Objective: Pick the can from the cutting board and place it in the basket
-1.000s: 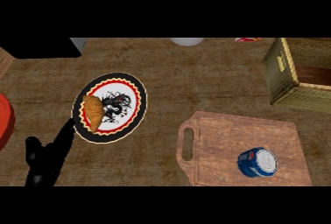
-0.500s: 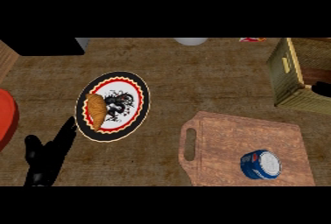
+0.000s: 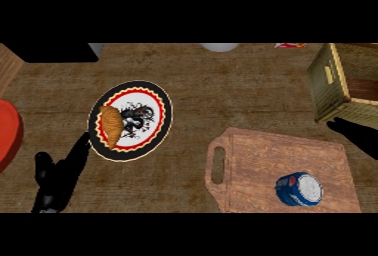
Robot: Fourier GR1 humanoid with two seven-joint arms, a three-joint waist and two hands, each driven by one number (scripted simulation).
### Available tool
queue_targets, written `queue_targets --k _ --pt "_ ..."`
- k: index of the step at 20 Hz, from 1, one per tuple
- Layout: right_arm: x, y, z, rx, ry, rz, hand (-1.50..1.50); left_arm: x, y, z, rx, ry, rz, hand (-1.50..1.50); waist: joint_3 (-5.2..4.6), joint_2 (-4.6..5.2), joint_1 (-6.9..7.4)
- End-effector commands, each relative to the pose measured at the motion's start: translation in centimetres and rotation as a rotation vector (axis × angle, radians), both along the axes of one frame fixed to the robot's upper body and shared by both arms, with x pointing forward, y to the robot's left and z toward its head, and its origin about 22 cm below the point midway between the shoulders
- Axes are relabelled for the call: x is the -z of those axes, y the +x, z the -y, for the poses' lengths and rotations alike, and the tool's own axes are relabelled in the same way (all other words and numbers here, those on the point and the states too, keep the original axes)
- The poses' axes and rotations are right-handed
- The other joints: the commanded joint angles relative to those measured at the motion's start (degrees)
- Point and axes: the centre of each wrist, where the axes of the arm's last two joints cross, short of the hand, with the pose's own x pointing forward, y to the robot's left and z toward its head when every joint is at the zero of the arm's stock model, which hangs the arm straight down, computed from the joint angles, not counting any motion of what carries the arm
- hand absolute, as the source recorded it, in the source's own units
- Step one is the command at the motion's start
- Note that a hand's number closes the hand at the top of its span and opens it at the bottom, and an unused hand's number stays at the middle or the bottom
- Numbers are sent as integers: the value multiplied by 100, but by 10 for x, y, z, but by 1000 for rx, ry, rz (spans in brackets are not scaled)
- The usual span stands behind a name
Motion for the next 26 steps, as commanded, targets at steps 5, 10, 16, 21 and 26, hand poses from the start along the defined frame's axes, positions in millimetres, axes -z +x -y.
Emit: queue_targets --k 5,10,16,21,26 --pt "42 5 8 34 -28 -23 -150 21 -14 -3 -34 5 -137 0 -60 49 -14" --pt "63 7 4 38 -32 -8 -150 15 -8 6 -22 0 -127 0 -61 48 -1" --pt "66 13 -7 69 -7 25 -150 29 -17 -11 -39 1 -135 0 -71 59 47" --pt "91 11 -12 38 8 21 -150 17 -3 -6 -34 -16 -150 0 -67 54 8" --pt "102 23 -4 44 -65 -21 -150 17 -20 -3 -2 18 -137 0 -66 51 48"
